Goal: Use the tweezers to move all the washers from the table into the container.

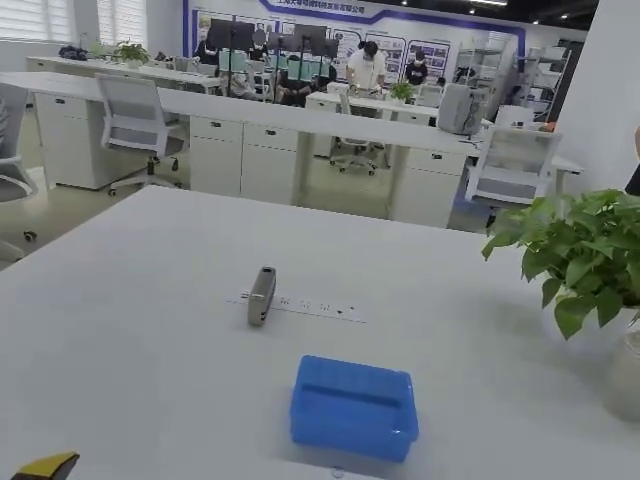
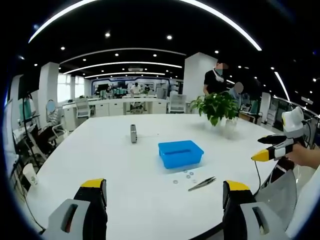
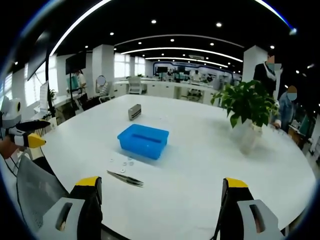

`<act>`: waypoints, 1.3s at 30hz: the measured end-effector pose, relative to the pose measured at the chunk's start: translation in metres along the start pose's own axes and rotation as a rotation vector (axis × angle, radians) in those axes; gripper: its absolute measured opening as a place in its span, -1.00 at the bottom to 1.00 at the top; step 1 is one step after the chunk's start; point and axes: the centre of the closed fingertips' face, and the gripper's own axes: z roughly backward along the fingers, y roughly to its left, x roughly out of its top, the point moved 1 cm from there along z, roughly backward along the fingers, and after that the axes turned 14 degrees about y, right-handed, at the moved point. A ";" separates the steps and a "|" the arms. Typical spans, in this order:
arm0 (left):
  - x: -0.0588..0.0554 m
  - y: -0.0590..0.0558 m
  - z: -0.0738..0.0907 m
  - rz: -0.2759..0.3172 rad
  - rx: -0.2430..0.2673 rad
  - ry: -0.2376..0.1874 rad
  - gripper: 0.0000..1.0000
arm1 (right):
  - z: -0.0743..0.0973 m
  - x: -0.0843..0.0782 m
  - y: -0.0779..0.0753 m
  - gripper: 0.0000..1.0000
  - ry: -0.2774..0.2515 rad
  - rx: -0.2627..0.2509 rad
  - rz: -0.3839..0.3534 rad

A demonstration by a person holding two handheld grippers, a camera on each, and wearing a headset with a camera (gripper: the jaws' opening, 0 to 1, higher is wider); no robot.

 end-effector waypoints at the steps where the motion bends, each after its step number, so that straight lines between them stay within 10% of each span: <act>1: 0.000 0.000 0.000 -0.001 0.000 0.002 0.98 | 0.000 0.000 0.000 0.98 0.000 -0.001 0.001; 39: 0.002 -0.005 -0.009 -0.034 -0.023 0.029 0.94 | -0.008 0.000 -0.002 0.98 0.032 -0.011 0.052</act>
